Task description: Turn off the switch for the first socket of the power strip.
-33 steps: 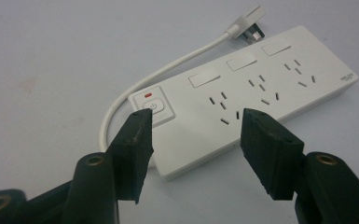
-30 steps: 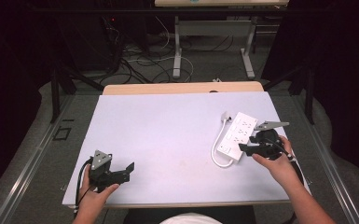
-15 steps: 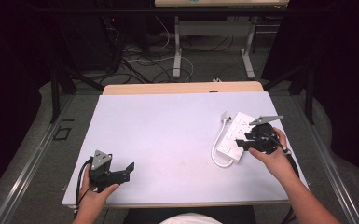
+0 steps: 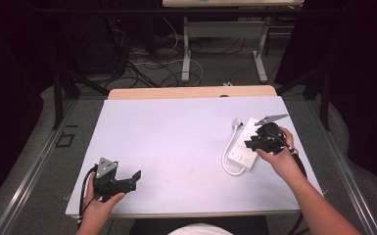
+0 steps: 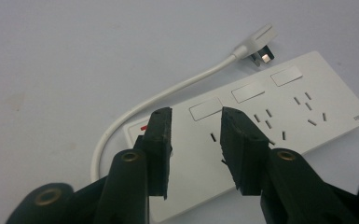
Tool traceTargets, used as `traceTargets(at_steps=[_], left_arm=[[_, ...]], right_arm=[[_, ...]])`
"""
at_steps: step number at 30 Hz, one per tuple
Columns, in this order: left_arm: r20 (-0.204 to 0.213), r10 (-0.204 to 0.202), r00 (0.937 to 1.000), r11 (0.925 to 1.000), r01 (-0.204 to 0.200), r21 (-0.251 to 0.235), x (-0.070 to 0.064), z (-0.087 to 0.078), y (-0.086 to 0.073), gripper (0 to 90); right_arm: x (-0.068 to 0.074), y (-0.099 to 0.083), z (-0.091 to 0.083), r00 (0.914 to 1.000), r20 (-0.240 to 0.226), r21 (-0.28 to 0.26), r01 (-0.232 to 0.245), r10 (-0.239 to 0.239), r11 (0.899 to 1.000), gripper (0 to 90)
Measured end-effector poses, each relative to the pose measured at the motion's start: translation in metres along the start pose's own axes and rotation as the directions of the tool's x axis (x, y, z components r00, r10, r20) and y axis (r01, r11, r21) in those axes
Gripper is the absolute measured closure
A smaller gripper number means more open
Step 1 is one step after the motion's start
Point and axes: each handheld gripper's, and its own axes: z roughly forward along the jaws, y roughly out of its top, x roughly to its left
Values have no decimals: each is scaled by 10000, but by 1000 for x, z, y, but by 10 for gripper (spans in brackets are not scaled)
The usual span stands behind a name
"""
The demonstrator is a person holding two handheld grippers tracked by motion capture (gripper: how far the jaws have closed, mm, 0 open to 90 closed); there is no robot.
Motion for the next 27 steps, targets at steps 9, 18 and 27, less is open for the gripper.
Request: traceTargets(at_steps=[9, 18, 27], left_arm=[[-3, -1, 10000, 10000, 1, -3, 0, 0, 0, 65], [-9, -14, 10000, 10000, 14, -17, 0, 1, 0, 66], [-12, 18, 10000, 10000, -18, 31, 0, 0, 0, 67]], right_arm=[[-7, 6, 7, 9998, 29, 327, -194, 193, 9993, 771], [-18, 13, 15, 9985, -157, 538, -513, 523, 9972, 841], [-24, 18, 24, 9995, 86, 366, -314, 311, 9988, 900]])
